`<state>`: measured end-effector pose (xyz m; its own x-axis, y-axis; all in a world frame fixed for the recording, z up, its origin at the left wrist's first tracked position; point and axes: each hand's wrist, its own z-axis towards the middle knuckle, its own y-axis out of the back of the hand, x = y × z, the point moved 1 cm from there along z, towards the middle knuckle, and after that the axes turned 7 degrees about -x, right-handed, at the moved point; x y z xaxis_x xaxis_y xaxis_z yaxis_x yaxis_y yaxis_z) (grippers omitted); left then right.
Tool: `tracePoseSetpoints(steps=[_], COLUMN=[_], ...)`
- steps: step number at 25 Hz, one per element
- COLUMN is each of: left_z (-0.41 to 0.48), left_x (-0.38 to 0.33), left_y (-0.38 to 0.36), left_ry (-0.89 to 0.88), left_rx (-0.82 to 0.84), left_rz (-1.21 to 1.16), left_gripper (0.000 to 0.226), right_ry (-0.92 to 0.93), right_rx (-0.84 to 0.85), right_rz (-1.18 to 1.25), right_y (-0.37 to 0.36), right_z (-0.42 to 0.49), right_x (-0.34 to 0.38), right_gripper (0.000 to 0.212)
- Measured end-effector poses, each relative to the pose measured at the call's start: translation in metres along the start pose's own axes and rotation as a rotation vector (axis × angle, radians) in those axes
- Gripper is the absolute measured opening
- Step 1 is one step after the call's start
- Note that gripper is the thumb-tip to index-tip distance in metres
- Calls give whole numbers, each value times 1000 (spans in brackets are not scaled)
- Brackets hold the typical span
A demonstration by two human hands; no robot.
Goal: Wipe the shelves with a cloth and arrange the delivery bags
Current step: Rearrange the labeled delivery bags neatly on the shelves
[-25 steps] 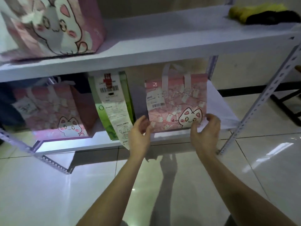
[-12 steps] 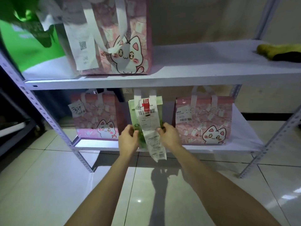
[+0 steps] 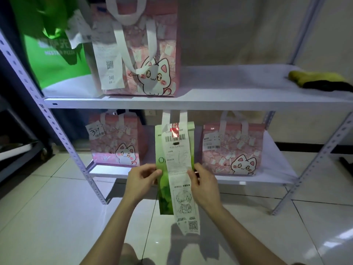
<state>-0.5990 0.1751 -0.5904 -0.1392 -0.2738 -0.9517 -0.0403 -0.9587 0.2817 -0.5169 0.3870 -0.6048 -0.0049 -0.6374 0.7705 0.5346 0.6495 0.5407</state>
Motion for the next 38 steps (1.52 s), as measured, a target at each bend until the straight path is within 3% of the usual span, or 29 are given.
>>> tracePoseSetpoints(steps=[4, 8, 11, 14, 17, 20, 25, 28, 30, 32, 34, 38], left_z=[-11, 11, 44, 85, 113, 120, 114, 102, 89, 77, 65, 55], left_x=[-101, -221, -300, -342, -318, -267, -234, -219, -192, -150, -100, -9], left_y=[8, -8, -37, -64, -92, -112, -112, -83, -51, -19, 15, 83], left_ry=[-234, -434, -523, -503, -409, -402, -399, -431, -371, -258, -146, 77], left_rx=[118, 71, 32, 22, 110, 94, 94, 89, 51, 31, -10, -102], left_rz=[-119, -309, -384, -307, -95, 146, 67, -6, -117, -193, -166, -89], left_gripper=[16, 9, 18, 13, 37, 63, 57, 42, 30, 23, 21, 18], right_ry=[132, 298, 315, 248, 124, 22, -34, -84, 40, 213, 343, 294], right_rx=[-232, -451, -581, -575, -416, -261, -222, -466, -720, -818, -662, -182], right_rz=[108, 159, 126, 133, -15, -183, -45, 131, 179, 201, 191, 134], right_y=[77, 169, 219, 239, 222, 195, 187, 178, 158, 123, 70, -38], right_z=[1, 56, 125, 193, 227, 228, 208, 174, 144, 117, 98, 79], right_x=[48, 121, 158, 168, 138, 93, 72, 80, 81, 86, 91, 96], right_gripper=[21, 24, 22, 22, 15, 30, 52, 68, 52, 26, 8, 11])
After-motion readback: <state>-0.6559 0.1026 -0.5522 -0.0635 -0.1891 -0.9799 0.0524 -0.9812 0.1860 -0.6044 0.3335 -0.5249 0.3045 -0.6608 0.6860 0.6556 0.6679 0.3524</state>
